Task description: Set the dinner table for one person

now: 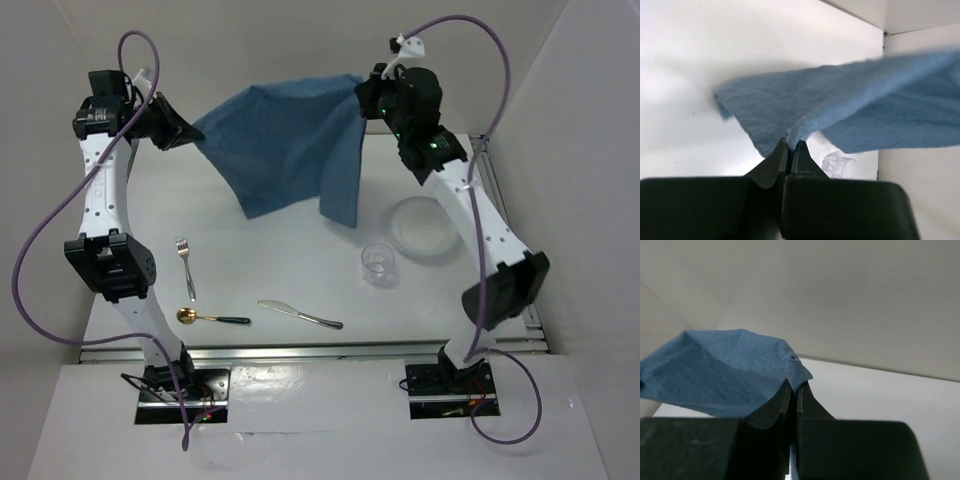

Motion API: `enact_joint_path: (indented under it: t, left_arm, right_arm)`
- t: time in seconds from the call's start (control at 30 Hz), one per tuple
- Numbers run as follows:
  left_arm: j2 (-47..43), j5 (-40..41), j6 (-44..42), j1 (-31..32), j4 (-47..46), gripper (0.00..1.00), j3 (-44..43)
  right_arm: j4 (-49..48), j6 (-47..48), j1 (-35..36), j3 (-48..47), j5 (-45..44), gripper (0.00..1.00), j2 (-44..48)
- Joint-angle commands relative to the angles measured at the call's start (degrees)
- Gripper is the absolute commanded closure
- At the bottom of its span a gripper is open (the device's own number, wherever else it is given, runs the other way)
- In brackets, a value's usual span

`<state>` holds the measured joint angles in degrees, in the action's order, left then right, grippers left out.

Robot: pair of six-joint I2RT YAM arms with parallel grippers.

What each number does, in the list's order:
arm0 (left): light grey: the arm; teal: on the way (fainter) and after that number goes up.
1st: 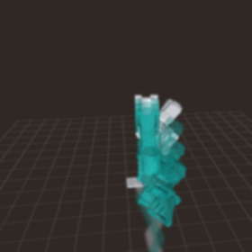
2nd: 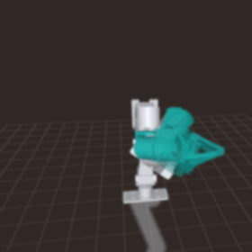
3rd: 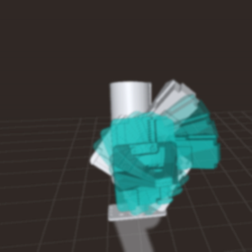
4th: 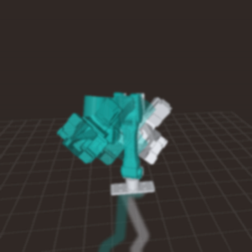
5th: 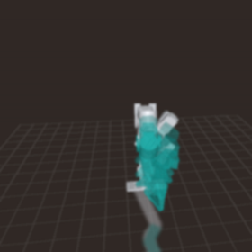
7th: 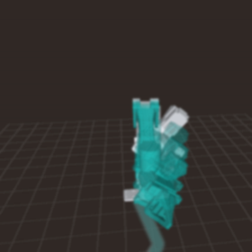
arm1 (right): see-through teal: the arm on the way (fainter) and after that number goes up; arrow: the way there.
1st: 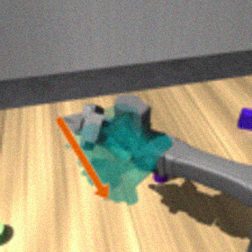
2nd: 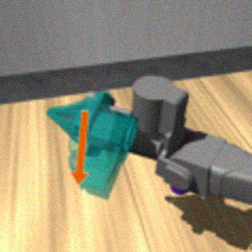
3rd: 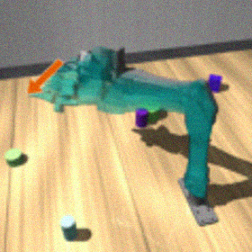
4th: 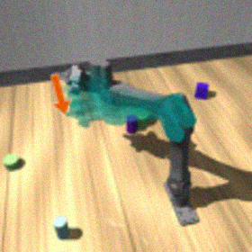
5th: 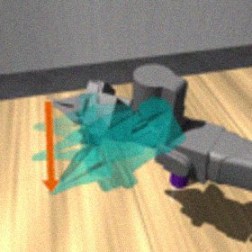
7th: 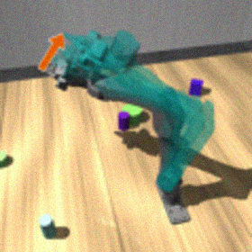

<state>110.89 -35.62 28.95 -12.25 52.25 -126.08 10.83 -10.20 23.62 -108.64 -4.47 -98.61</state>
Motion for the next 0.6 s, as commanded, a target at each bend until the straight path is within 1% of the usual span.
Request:
enact_joint_path:
  t: [0.0, 0.03, 0.07, 0.17, 0.23, 0.33, 0.43, 0.53, 0.57]
  left_arm:
    - [-7.7, -3.6, 2.3, -2.3, -2.5, 1.00, 0.6]
    - [-9.3, -4.2, 2.9, -2.3, -3.2, 1.00, 1.3]
    - [-10.9, -4.2, 2.9, -2.9, -5.1, 1.00, 3.7]
    - [-16.7, -4.2, 3.5, -3.7, -6.5, 1.00, 6.8]
    - [-18.6, -6.0, 4.0, -4.8, -7.2, 1.00, 7.3]
    - [-20.2, -7.3, 4.0, -4.8, -7.2, 1.00, 5.9]
    - [-19.6, -7.8, 4.0, -4.8, -6.7, 1.00, 2.8]
    - [-18.3, -7.0, 4.0, -4.8, -7.2, 1.00, 2.8]
    - [-17.5, -7.0, 4.0, -4.8, -9.0, 1.00, 3.3]
  right_arm:
    - [-1.9, 0.0, 1.4, 7.3, -2.9, 1.00, 9.1]
    - [-1.9, 0.0, 2.0, 8.8, -3.4, 1.00, 9.1]
    - [-1.9, 0.0, 3.3, 11.9, -4.1, 1.00, 13.7]
    - [-0.6, -0.5, 5.6, 17.2, -6.1, 1.00, 21.6]
    - [1.5, -1.1, 6.8, 18.9, -9.3, 1.00, 26.0]
    - [1.0, -1.1, 7.8, 23.0, -11.2, 1.00, 29.9]
    - [0.9, -1.1, 7.8, 23.6, -11.7, 1.00, 30.0]
    - [-0.1, -1.1, 7.8, 23.6, -12.2, 1.00, 28.4]
    - [-0.9, -0.5, 7.8, 23.6, -12.2, 1.00, 27.7]
